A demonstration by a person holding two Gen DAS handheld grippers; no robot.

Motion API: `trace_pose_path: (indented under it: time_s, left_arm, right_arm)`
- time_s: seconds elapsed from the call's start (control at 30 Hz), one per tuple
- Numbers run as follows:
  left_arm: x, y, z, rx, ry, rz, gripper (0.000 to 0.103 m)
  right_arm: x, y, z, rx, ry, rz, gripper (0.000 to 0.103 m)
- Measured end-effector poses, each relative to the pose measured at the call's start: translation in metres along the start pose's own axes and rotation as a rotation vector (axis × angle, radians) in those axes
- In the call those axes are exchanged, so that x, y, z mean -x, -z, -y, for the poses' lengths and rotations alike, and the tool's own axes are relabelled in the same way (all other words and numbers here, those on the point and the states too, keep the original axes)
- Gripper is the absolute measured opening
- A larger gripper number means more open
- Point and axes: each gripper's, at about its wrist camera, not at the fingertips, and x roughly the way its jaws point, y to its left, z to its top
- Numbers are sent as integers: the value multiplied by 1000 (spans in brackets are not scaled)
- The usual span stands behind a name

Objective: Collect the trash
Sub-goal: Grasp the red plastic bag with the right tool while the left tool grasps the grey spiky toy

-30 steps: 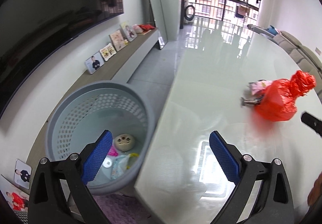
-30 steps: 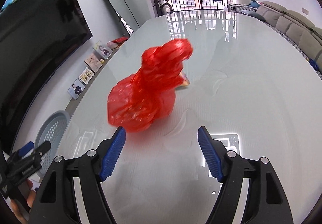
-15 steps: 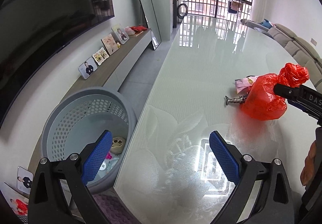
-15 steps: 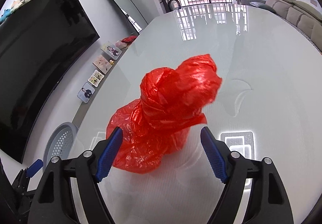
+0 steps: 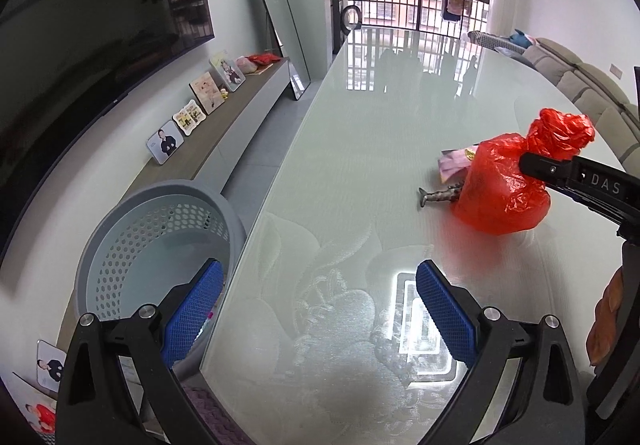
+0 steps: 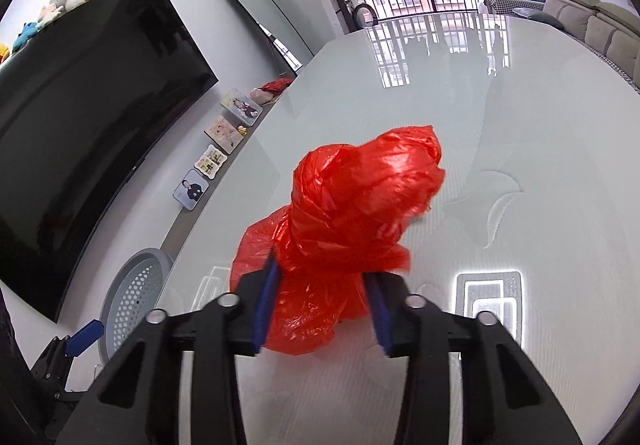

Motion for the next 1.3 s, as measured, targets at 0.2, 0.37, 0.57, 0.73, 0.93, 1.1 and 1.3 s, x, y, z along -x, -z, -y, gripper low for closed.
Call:
trace_pose_path:
  time_s: [0.2, 0.37, 0.57, 0.73, 0.93, 1.1, 1.3]
  left_arm:
    - [4, -1, 12, -15, 1, 5, 95]
    - [4, -4, 18, -22, 8, 7, 95]
    - [-2, -7, 31, -30, 24, 1, 95]
    - [-10, -12, 49, -46, 39, -2, 95]
    - [-26, -21, 72, -55, 63, -15, 95]
    - [-44, -29, 93, -62, 86, -37, 95]
    - [-71, -39, 109, -59, 79, -72, 95]
  right_arm:
    - [16, 1, 0, -7, -39, 29, 23]
    - [45, 7, 6, -28, -50, 78, 23]
    - [74, 20, 29, -75, -23, 115, 23]
    - [86, 30, 57, -118, 31, 116, 23]
    - [93, 37, 79, -156, 64, 123, 23]
    - [95, 42, 95, -186, 62, 132, 23]
    - [93, 43, 109, -210, 35, 112, 23]
